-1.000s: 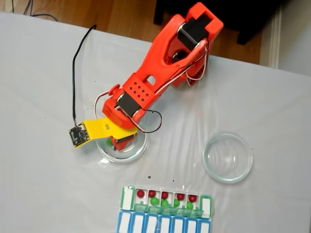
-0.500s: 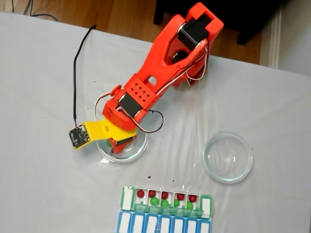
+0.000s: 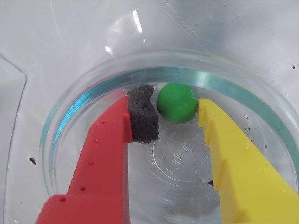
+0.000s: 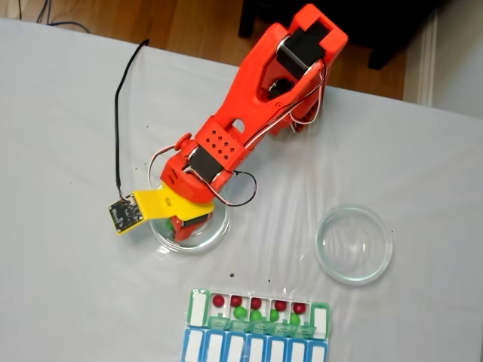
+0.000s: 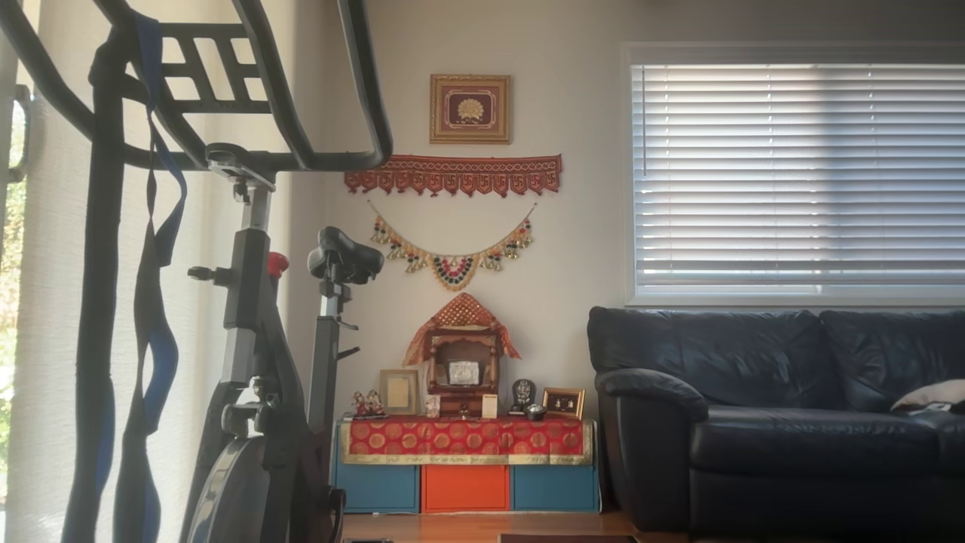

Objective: Sort medicines into box.

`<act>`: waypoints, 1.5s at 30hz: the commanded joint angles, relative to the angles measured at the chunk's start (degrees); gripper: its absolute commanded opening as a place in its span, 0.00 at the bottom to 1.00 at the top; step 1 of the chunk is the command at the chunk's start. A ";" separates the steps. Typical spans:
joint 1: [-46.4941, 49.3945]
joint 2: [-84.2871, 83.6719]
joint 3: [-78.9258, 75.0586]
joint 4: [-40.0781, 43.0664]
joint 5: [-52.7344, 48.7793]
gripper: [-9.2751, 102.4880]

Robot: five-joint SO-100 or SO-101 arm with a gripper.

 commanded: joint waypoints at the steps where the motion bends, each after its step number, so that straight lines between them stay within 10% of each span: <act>1: -0.88 2.37 -0.88 -1.93 0.18 0.23; 45: -1.32 0.62 -3.34 3.87 -4.57 0.11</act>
